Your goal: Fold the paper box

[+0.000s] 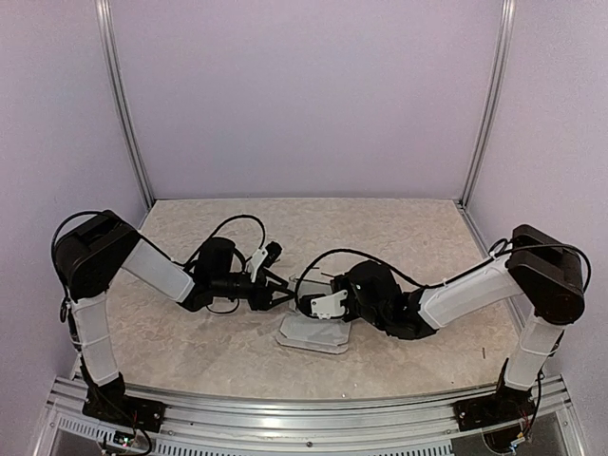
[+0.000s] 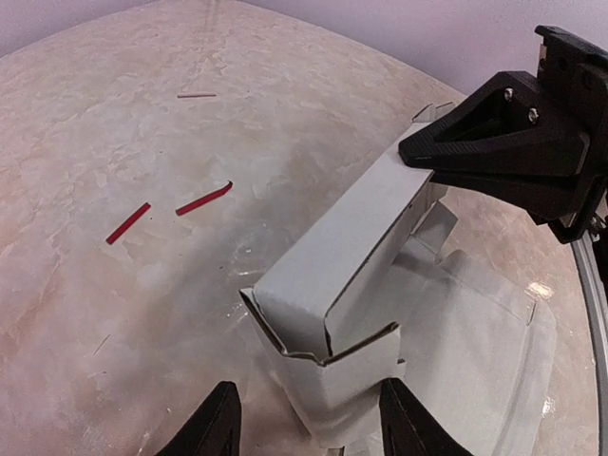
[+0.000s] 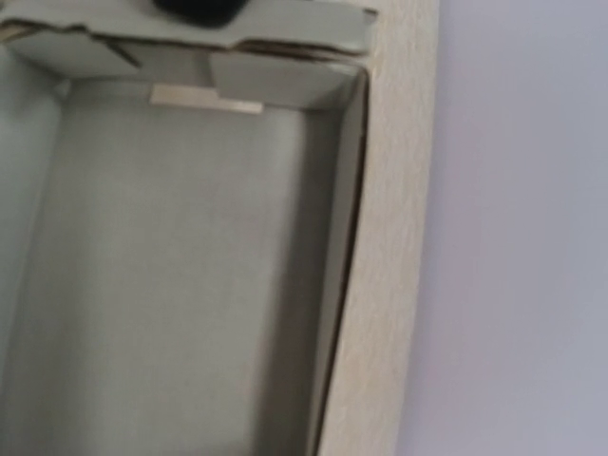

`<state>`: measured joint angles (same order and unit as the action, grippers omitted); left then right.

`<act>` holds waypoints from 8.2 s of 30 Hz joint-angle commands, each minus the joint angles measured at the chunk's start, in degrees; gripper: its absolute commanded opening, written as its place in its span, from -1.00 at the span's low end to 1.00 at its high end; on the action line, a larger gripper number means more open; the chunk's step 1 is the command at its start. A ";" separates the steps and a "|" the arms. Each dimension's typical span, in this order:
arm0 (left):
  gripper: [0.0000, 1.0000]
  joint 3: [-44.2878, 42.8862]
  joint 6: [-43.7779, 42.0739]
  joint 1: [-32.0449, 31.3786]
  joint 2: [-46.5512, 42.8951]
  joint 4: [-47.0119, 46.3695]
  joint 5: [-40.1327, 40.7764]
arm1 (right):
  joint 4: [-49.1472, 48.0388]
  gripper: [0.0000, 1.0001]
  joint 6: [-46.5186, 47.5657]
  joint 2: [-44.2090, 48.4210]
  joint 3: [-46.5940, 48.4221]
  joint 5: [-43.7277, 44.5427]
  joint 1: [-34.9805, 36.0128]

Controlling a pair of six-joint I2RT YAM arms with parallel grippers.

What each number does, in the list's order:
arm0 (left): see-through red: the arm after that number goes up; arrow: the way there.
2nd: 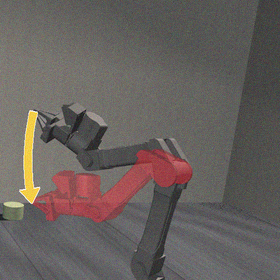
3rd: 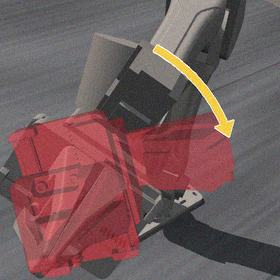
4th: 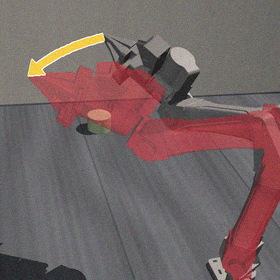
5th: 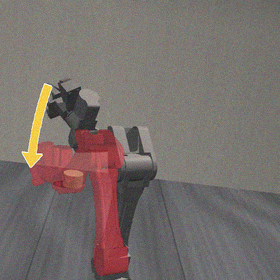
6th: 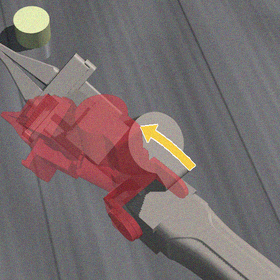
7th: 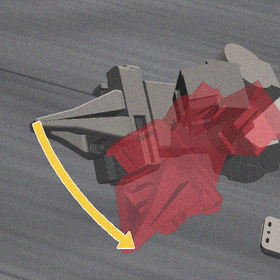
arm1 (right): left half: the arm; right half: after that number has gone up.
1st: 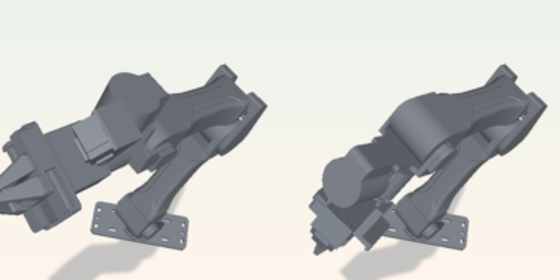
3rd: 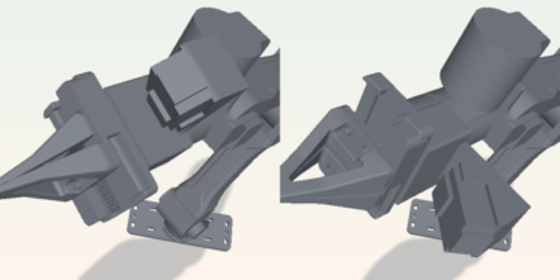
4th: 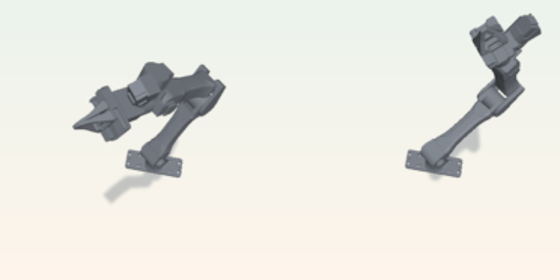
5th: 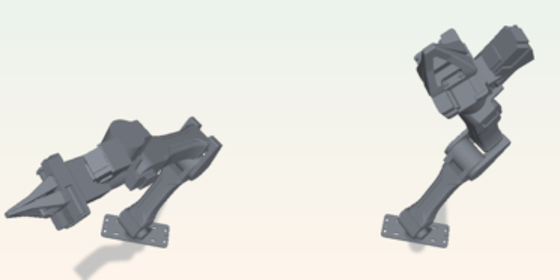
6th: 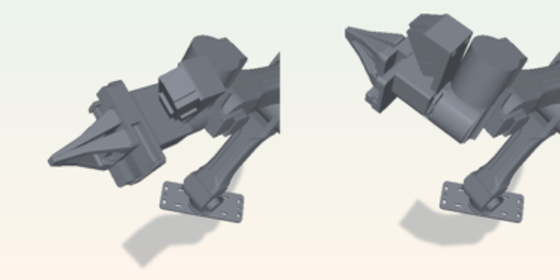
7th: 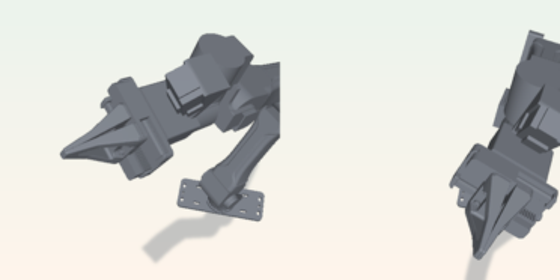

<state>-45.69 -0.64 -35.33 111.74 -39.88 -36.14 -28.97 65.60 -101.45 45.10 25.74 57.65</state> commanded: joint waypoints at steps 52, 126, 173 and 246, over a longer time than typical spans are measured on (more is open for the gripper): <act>-0.05 1.80 2.04 2.04 -4.34 -1.82 14.93 | -35.72 -1.00 18.10 -9.60 -10.20 10.82 5.38; -0.58 -2.68 -0.56 -8.61 3.96 -4.48 24.87 | -32.96 -0.90 16.29 -10.72 -7.30 15.66 8.20; -0.73 -3.75 -7.76 -14.06 2.82 0.40 35.57 | 64.06 -0.06 -47.55 -12.17 35.65 -67.21 -19.32; -0.77 -1.05 -6.78 -17.49 2.42 -2.73 45.41 | 69.48 -0.11 -50.86 -12.88 42.77 -67.83 -23.51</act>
<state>-47.22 -6.28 -52.56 114.85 -44.07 9.76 36.97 13.96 -115.50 85.12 -40.69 35.68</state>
